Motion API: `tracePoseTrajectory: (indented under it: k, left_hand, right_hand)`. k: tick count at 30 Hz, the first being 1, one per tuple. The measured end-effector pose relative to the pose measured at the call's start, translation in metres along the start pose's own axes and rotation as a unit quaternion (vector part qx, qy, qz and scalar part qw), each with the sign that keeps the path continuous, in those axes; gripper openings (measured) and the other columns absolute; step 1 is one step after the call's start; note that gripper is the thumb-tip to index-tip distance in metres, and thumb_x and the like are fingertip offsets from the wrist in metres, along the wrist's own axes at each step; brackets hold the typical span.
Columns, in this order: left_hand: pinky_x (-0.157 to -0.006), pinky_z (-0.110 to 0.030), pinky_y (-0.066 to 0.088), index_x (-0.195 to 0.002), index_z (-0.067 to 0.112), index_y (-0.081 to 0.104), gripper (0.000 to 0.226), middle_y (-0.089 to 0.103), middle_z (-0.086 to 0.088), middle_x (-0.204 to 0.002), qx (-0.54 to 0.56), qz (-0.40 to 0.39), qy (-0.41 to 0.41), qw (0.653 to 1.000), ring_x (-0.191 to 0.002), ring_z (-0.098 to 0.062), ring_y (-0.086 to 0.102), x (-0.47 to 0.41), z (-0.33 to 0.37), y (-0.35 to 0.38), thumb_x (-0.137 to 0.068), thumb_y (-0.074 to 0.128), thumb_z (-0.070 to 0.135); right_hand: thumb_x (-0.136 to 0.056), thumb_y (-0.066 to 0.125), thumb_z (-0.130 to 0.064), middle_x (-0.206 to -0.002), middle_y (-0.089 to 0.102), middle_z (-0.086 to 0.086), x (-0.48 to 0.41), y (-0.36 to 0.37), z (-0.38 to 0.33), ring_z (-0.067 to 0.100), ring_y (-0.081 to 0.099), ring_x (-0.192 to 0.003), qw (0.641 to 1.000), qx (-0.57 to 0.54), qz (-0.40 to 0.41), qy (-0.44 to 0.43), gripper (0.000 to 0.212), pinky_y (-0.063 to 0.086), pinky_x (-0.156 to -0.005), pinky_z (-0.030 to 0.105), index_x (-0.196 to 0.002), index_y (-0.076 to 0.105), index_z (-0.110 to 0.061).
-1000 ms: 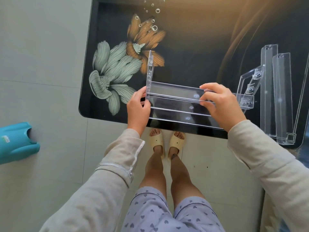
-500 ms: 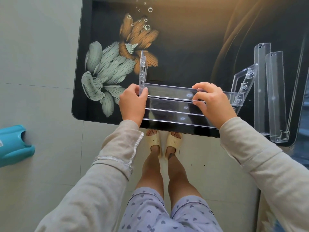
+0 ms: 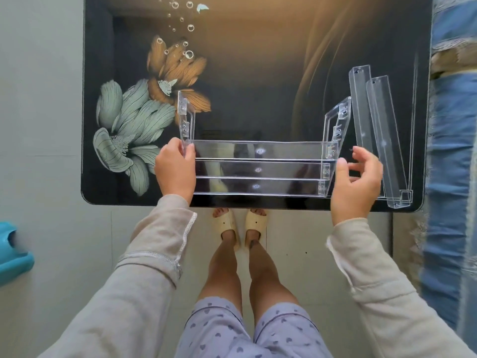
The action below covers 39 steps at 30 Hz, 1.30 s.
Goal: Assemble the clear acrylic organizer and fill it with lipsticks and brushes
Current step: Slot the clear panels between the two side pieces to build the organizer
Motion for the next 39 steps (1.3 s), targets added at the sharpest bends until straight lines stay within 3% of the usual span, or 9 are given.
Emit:
tracePoseTrajectory:
  k: [3,6,13,24,28,32,34,36,39]
  left_hand:
    - [-0.065,-0.03,0.03,-0.075,0.006,0.051,0.024,0.051,-0.009,-0.074,-0.003,0.001,0.002,1.0,-0.071,-0.023,0.043,0.001,0.0,0.0,-0.091,0.05,0.023]
    - [-0.065,-0.03,0.031,-0.077,0.004,0.052,0.024,0.052,-0.009,-0.076,-0.001,-0.001,0.0,1.0,-0.072,-0.022,0.044,0.001,0.001,0.0,-0.092,0.049,0.024]
    - [-0.072,-0.038,0.042,-0.084,-0.002,0.056,0.027,0.063,-0.022,-0.089,0.0,-0.001,-0.006,1.0,-0.076,-0.027,0.048,0.001,0.001,0.001,-0.092,0.049,0.023]
    - [-0.068,-0.031,0.032,-0.097,-0.004,0.053,0.025,0.06,-0.022,-0.097,-0.029,-0.014,0.01,0.999,-0.085,-0.032,0.051,0.002,0.007,0.003,-0.095,0.043,0.019]
    - [-0.068,-0.03,0.029,-0.107,-0.004,0.047,0.026,0.059,-0.025,-0.107,-0.027,-0.043,0.012,0.999,-0.087,-0.033,0.051,0.001,0.008,0.004,-0.097,0.038,0.018]
    - [-0.068,-0.034,0.031,-0.105,-0.002,0.046,0.026,0.06,-0.025,-0.104,-0.033,-0.053,0.014,0.998,-0.079,-0.024,0.044,0.002,0.007,0.003,-0.098,0.037,0.02]
    - [-0.068,-0.034,0.032,-0.105,-0.002,0.047,0.026,0.061,-0.024,-0.104,-0.034,-0.051,0.017,0.998,-0.08,-0.026,0.047,0.003,0.006,0.002,-0.098,0.037,0.021]
    - [-0.068,-0.033,0.032,-0.104,-0.002,0.047,0.026,0.061,-0.023,-0.103,-0.035,-0.05,0.018,0.998,-0.078,-0.024,0.045,0.005,0.005,0.003,-0.098,0.036,0.021]
    - [-0.067,-0.033,0.032,-0.104,-0.001,0.047,0.026,0.061,-0.022,-0.101,-0.039,-0.047,0.014,0.998,-0.077,-0.022,0.044,0.006,0.005,0.003,-0.098,0.035,0.021]
  right_hand:
    - [-0.089,0.053,-0.016,-0.109,0.065,0.009,-0.013,0.002,0.014,0.014,0.059,-0.09,0.99,-0.016,-0.061,0.127,0.029,0.051,-0.095,0.033,-0.116,0.061,-0.006]
    - [-0.087,0.055,-0.016,-0.107,0.069,0.012,-0.019,0.005,0.012,0.016,0.06,-0.091,0.989,-0.01,-0.074,0.128,0.027,0.051,-0.094,0.045,-0.11,0.067,-0.005]
    - [-0.088,0.056,-0.015,-0.104,0.071,0.015,-0.026,0.005,0.012,0.028,0.064,-0.095,0.993,0.091,-0.063,0.033,0.025,0.048,-0.093,0.03,-0.107,0.069,-0.005]
    - [-0.087,0.052,-0.004,-0.096,0.064,0.022,-0.028,0.011,0.013,0.032,0.059,-0.085,0.982,0.167,-0.062,-0.063,0.014,0.034,-0.072,0.018,-0.092,0.063,0.005]
    - [-0.087,0.055,-0.004,-0.095,0.065,0.021,-0.03,0.009,0.014,0.017,0.051,-0.076,0.986,0.142,-0.067,-0.048,0.013,0.031,-0.068,0.01,-0.092,0.063,0.004]
    - [-0.092,0.05,-0.016,-0.097,0.068,0.017,-0.033,0.0,0.025,0.018,0.056,-0.081,0.993,0.065,-0.094,0.006,0.021,0.044,-0.076,0.024,-0.098,0.065,-0.003]
    - [-0.093,0.046,-0.015,-0.104,0.065,0.021,-0.041,-0.007,0.031,0.028,0.059,-0.091,0.996,0.073,-0.046,0.003,0.024,0.042,-0.082,0.025,-0.103,0.064,-0.002]
    - [-0.09,0.048,-0.01,-0.112,0.059,0.023,-0.054,-0.011,0.034,0.034,0.056,-0.101,0.99,0.141,0.002,-0.027,0.025,0.038,-0.087,0.025,-0.11,0.061,0.001]
    - [-0.089,0.052,-0.014,-0.121,0.054,0.022,-0.073,-0.007,0.036,0.036,0.047,-0.113,0.954,0.292,-0.028,-0.067,0.032,0.033,-0.095,0.041,-0.119,0.055,-0.002]
Point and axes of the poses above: each hand's wrist, its own x-axis away from the middle knuckle, its own y-axis out of the palm, z = x × y, the point moved 2 cm from there along -x, towards the middle knuckle
